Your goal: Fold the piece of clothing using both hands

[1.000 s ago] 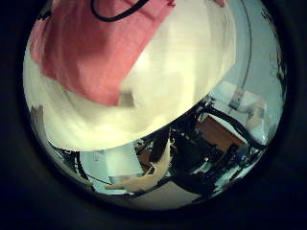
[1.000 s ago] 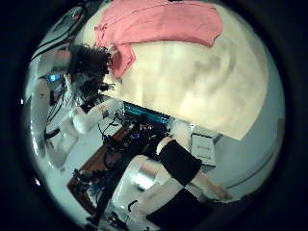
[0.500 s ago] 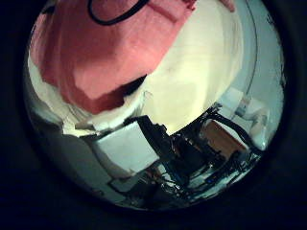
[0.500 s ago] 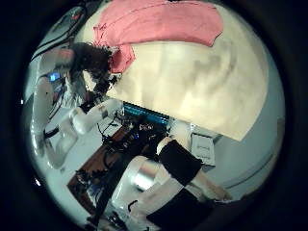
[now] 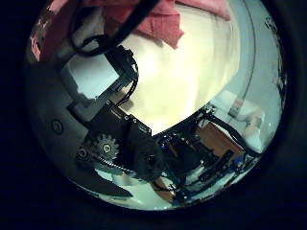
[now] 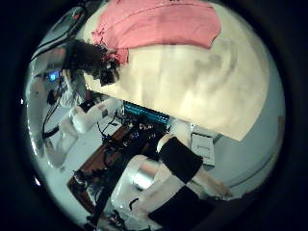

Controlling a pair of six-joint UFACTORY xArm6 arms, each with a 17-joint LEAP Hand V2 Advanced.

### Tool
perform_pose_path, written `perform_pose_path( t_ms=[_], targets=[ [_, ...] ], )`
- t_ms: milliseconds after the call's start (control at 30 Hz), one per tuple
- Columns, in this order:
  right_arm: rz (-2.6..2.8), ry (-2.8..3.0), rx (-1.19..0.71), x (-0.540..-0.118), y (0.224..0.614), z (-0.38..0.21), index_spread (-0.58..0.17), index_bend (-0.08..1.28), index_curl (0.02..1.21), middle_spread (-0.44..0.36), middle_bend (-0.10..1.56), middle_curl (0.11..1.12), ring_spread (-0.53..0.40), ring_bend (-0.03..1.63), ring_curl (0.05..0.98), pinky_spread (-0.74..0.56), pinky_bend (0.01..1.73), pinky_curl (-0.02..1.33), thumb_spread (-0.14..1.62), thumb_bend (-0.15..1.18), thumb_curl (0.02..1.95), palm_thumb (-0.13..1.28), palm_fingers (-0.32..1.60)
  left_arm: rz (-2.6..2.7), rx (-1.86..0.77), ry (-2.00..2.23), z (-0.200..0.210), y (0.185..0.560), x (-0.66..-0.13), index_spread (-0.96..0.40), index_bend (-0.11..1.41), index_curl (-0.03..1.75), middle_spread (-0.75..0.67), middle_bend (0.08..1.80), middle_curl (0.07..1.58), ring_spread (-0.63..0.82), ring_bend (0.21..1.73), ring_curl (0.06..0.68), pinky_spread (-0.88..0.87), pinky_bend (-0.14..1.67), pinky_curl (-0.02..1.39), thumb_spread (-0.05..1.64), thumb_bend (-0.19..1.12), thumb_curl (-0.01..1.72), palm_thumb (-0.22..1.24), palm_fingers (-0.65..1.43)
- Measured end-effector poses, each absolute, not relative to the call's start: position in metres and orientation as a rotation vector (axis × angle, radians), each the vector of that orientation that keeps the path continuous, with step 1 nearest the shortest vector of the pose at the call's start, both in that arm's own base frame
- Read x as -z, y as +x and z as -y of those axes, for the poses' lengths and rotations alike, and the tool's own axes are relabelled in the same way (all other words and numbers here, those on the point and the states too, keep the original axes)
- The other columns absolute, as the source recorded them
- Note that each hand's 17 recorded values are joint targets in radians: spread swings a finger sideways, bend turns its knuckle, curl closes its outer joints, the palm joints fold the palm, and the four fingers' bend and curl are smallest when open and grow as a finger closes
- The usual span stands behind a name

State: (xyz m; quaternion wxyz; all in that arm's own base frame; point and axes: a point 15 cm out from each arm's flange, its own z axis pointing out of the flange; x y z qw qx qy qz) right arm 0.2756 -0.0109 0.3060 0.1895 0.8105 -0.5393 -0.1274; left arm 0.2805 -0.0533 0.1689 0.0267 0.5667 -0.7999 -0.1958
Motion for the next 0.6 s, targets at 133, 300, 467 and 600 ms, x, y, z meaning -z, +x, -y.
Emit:
perform_pose_path(
  t_ms=[133,300,467,600],
  targets=[
    [1.503,2.298,0.347,-0.278,0.278,0.010,-0.280,0.17,0.29,0.065,0.19,0.30,0.147,0.35,0.309,0.22,0.31,0.32,1.19,-0.01,0.25,0.58,0.22,2.472,0.591,1.760,0.053,0.284,-0.177,-0.46,0.35,0.56,-0.54,0.75,0.94,-0.50,1.17,0.509,-0.73,0.96,0.52,1.04,0.03,0.59,0.90,0.92],
    [1.455,2.303,0.371,-0.237,0.274,0.009,-0.265,0.16,0.29,0.051,0.20,0.31,0.120,0.36,0.310,0.18,0.30,0.32,1.13,-0.02,0.27,0.61,0.22,2.475,0.590,1.760,0.056,0.288,-0.184,-0.50,0.37,0.66,-0.56,0.76,1.00,-0.50,1.20,0.522,-0.73,0.97,0.53,1.04,0.00,0.62,0.90,0.88],
    [1.471,2.370,0.286,-0.209,0.306,0.002,-0.248,0.16,0.29,0.036,0.21,0.33,0.086,0.37,0.308,0.15,0.28,0.31,1.07,-0.02,0.29,0.64,0.24,2.482,0.566,1.765,0.061,0.292,-0.191,-0.54,0.38,0.79,-0.58,0.77,1.07,-0.50,1.23,0.533,-0.73,0.98,0.54,1.06,-0.01,0.65,0.90,0.83],
    [1.481,2.399,0.255,-0.183,0.323,-0.002,-0.239,0.17,0.29,0.024,0.20,0.33,0.058,0.39,0.308,0.10,0.28,0.31,1.05,-0.02,0.30,0.65,0.27,2.479,0.564,1.768,0.062,0.293,-0.198,-0.56,0.37,0.89,-0.59,0.78,1.10,-0.49,1.25,0.538,-0.73,0.99,0.54,1.06,-0.01,0.66,0.90,0.80]
  ],
)
